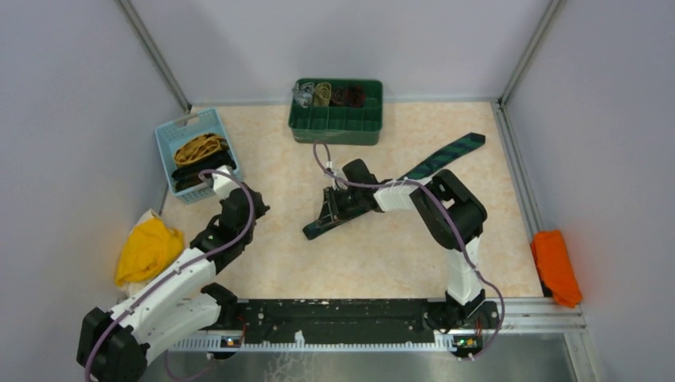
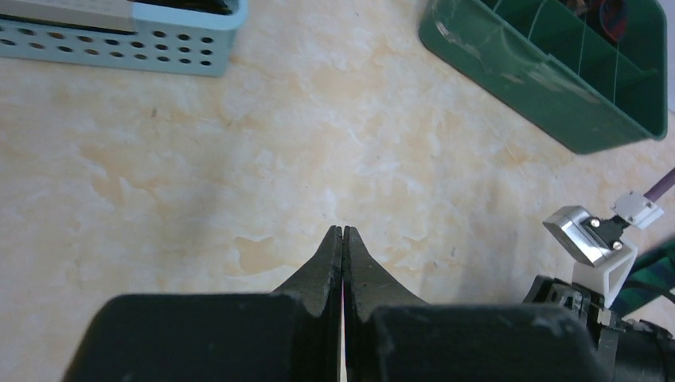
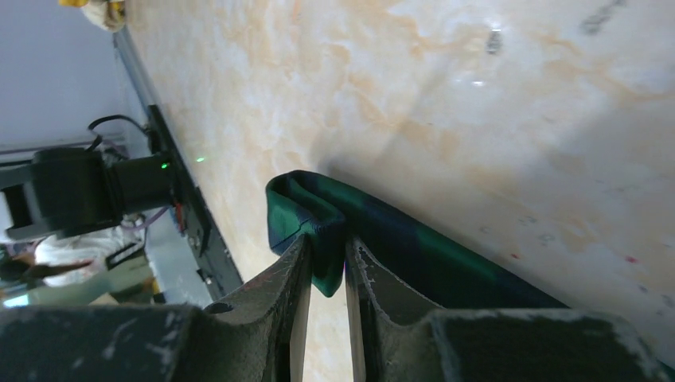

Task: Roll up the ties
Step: Roll the tie at the center of the board.

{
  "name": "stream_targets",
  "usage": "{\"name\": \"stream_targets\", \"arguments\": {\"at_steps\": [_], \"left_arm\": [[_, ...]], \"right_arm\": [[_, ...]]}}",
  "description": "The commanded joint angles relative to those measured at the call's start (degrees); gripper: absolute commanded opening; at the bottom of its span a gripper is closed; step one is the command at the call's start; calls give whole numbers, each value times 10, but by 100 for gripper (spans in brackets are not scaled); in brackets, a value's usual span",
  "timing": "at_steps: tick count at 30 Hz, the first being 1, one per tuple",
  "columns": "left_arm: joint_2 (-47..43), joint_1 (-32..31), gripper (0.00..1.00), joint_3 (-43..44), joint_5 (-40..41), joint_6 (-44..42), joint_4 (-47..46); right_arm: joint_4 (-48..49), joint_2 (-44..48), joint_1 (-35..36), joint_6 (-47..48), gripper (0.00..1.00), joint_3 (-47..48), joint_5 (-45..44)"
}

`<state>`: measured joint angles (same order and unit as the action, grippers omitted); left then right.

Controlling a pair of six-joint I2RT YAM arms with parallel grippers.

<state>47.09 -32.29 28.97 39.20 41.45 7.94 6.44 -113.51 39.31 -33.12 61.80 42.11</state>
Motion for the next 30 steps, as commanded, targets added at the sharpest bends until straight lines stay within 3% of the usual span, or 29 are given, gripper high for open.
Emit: {"name": "stream_targets", "arguments": {"at_steps": [1, 20, 26, 30], "left_arm": [[53, 1, 0, -11, -85, -40, -90], [176, 1, 0, -39, -301, -121, -265], [210, 0, 0, -63, -466, -147, -348], [255, 0, 0, -63, -534, -153, -375]], "right_arm": [[-38, 33, -8, 51, 22, 9, -53], [-152, 41, -9, 111, 19, 61, -174], [-183, 29, -1, 130, 12, 72, -227], [-182, 22, -1, 127, 11, 73, -229]]}}
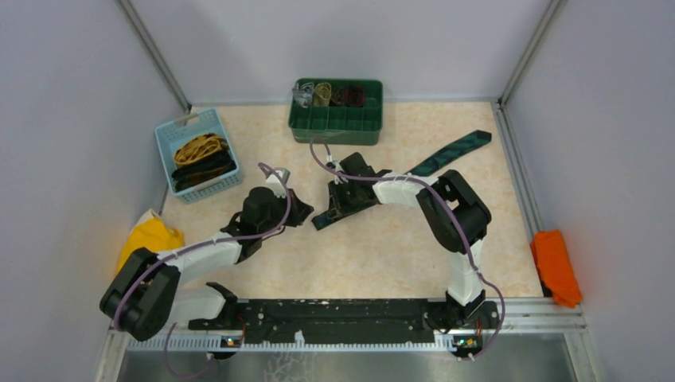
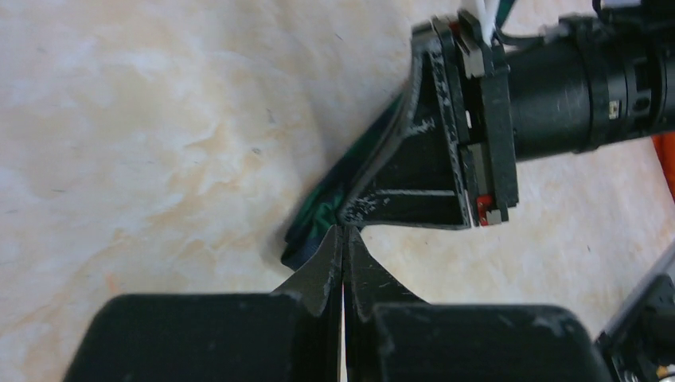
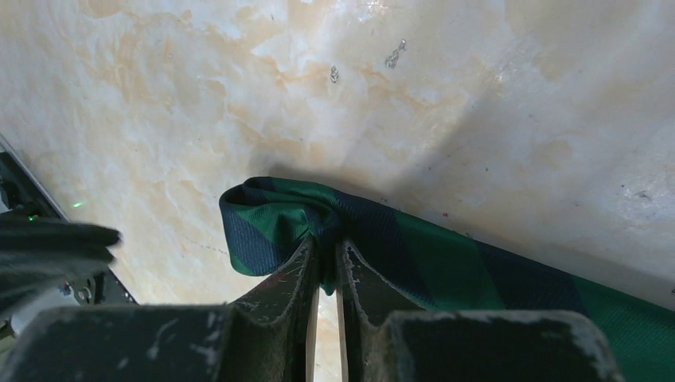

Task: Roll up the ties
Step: Roll the tie at the center of the board.

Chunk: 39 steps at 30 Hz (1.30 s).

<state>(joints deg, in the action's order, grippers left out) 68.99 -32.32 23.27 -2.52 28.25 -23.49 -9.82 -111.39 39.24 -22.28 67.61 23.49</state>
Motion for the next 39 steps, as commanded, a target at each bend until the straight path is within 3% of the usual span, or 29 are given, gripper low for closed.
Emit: {"name": "stream_targets", "arguments": {"at_steps": [1, 9, 20, 26, 29, 33, 39], "left_arm": [[48, 0, 0, -2, -128, -22, -61], [152, 0, 0, 33, -172, -30, -71], [216, 0, 0, 54, -108, -27, -35], [249, 0, 0, 67, -105, -25, -26], [257, 1, 0, 73, -107, -24, -24], [264, 0, 0, 77, -105, -26, -17], [269, 1, 0, 88, -116, -25, -12]], "right_arm": [[-19, -1, -1, 17, 11, 14, -42], [-15, 3, -1, 18, 11, 9, -44], [-33, 28, 7, 30, 12, 4, -87], [-56, 54, 20, 42, 45, 13, -129], [-65, 66, 26, 42, 49, 16, -159], [-82, 74, 34, 44, 42, 19, -216], [-92, 54, 37, 50, 24, 27, -227]]}}
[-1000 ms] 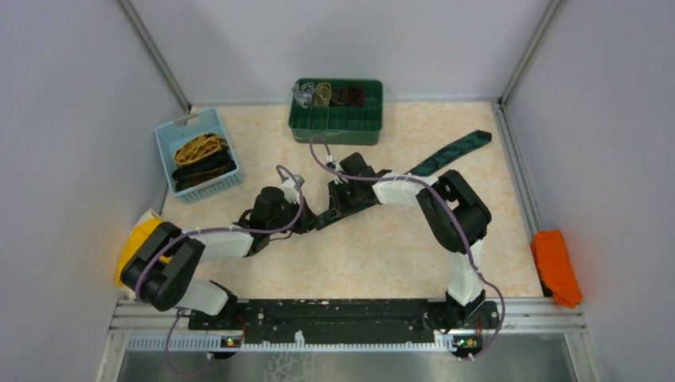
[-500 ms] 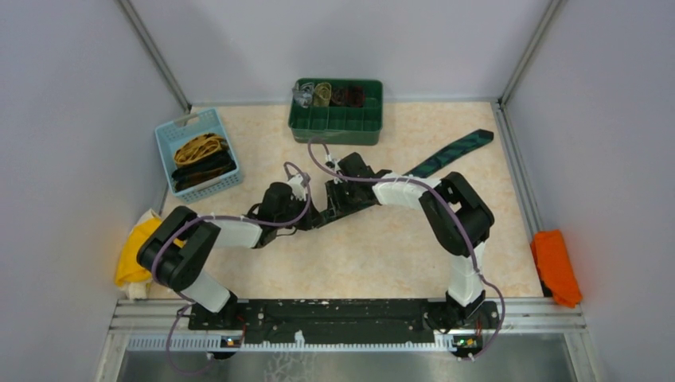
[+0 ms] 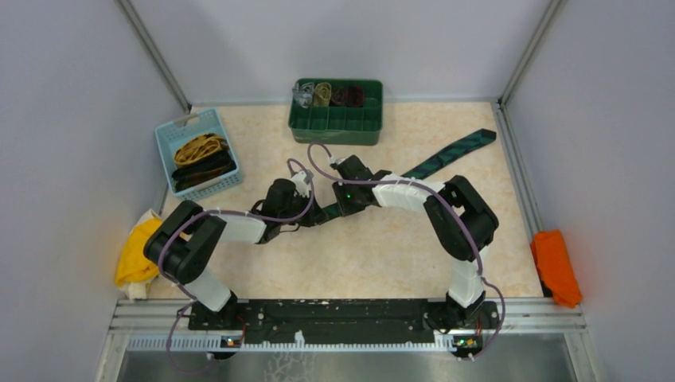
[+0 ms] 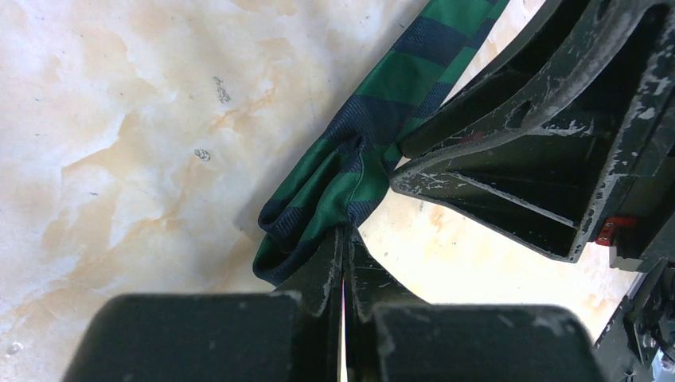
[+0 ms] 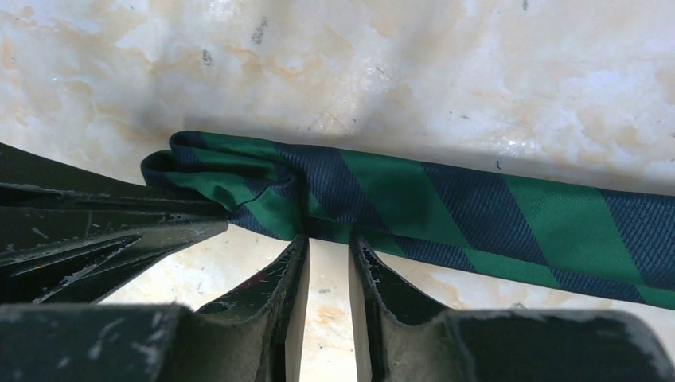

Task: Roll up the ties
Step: Roll the tie at the center of the board.

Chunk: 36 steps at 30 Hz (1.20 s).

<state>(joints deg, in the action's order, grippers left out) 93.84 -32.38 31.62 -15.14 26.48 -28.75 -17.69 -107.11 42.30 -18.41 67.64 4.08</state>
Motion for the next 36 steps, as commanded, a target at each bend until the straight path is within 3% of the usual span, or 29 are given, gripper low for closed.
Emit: {"name": "stream_targets", "arguments": {"at_steps": [1, 17, 19, 23, 26, 29, 36], "left_arm": [[18, 1, 0, 7, 8, -8, 44], [-153, 1, 0, 44, 48, -1, 137], [-199, 0, 0, 42, 104, 15, 171], [-310, 2, 0, 48, 332, 89, 317], [-391, 2, 0, 45, 448, 133, 407], [-462, 3, 0, 21, 472, 118, 406], [-530, 2, 0, 13, 529, 137, 452]], "right_arm": [[-14, 14, 7, 12, 24, 27, -36], [7, 139, 48, 12, 31, -24, -110], [10, 146, 62, 12, 31, -28, -127], [17, 149, 105, 24, 32, -26, -158], [14, 133, 130, 30, 32, -15, -168], [12, 110, 141, 39, 32, -2, -176], [-3, 32, 179, 48, 47, 75, -202]]}}
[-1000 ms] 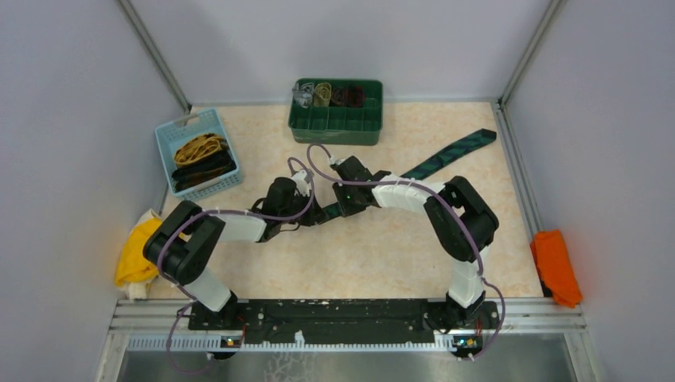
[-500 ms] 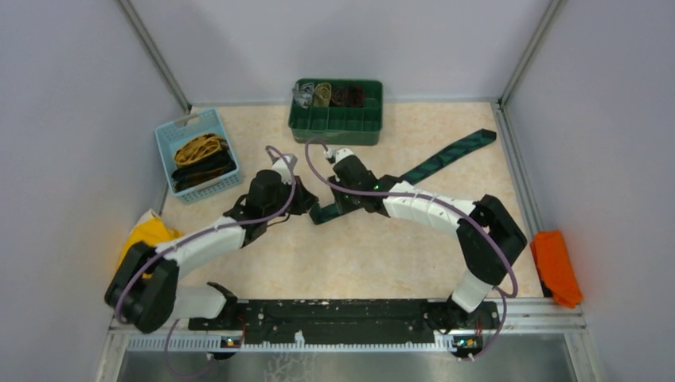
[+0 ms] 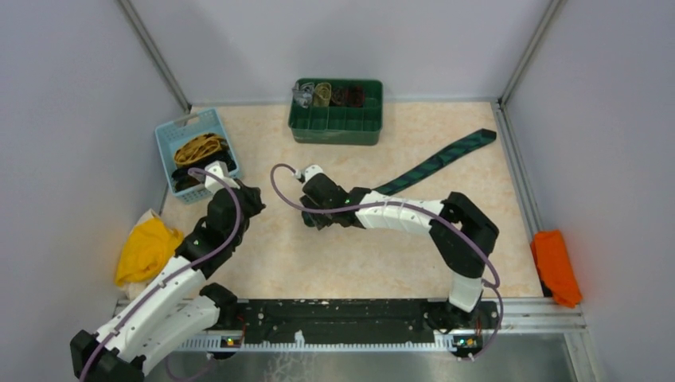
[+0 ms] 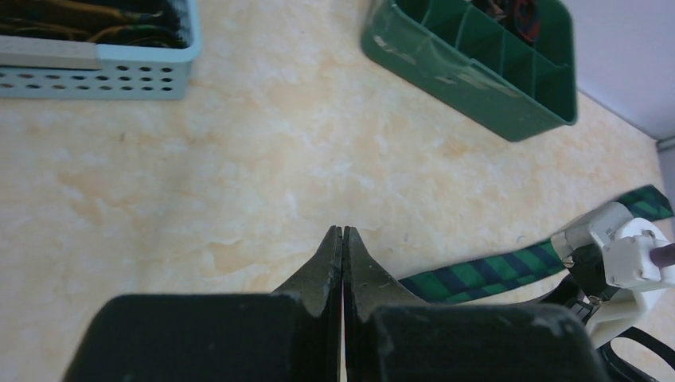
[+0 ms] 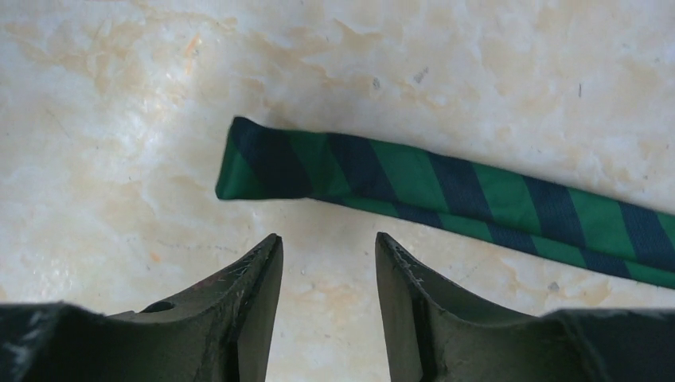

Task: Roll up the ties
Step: Roll the tie at the center of the board.

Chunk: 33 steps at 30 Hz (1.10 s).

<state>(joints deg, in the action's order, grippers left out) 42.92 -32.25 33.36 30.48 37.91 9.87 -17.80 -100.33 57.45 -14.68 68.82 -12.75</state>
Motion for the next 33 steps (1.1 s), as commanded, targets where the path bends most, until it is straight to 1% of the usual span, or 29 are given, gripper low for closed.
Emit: {"name": "stream_targets", "arguments": {"at_steps": [1, 2, 4, 10, 13, 17, 18, 20, 22, 23, 27, 33], "left_arm": [[-27, 1, 0, -1, 88, 29, 81], [-34, 1, 0, 2, 100, 33, 92], [-47, 2, 0, 6, 120, 39, 111], [-79, 1, 0, 2, 133, 38, 134], [-91, 2, 0, -1, 133, 32, 134], [-100, 1, 0, -5, 127, 24, 128], [-100, 1, 0, -6, 126, 23, 127], [-98, 2, 0, -8, 124, 22, 125], [-100, 1, 0, -11, 125, 23, 125], [-99, 1, 0, -12, 128, 25, 124], [-101, 1, 0, -21, 132, 24, 115], [-92, 1, 0, -19, 128, 18, 107]], "right_arm": [[-5, -47, 31, 10, 49, 76, -35], [-8, -59, 32, 8, 52, 87, -35], [-12, -80, 33, 4, 52, 108, -33], [-26, -113, 33, -9, 53, 150, -12], [-43, -137, 33, -16, 53, 175, -21], [-58, -165, 33, -20, 44, 195, -41], [-58, -169, 33, -20, 39, 197, -37], [-59, -175, 33, -21, 25, 202, -24], [-58, -173, 33, -24, 15, 202, -14], [-53, -168, 33, -24, 12, 200, -6], [-5, -133, 32, -28, 11, 170, 68], [33, -122, 18, -61, 10, 158, 212]]}}
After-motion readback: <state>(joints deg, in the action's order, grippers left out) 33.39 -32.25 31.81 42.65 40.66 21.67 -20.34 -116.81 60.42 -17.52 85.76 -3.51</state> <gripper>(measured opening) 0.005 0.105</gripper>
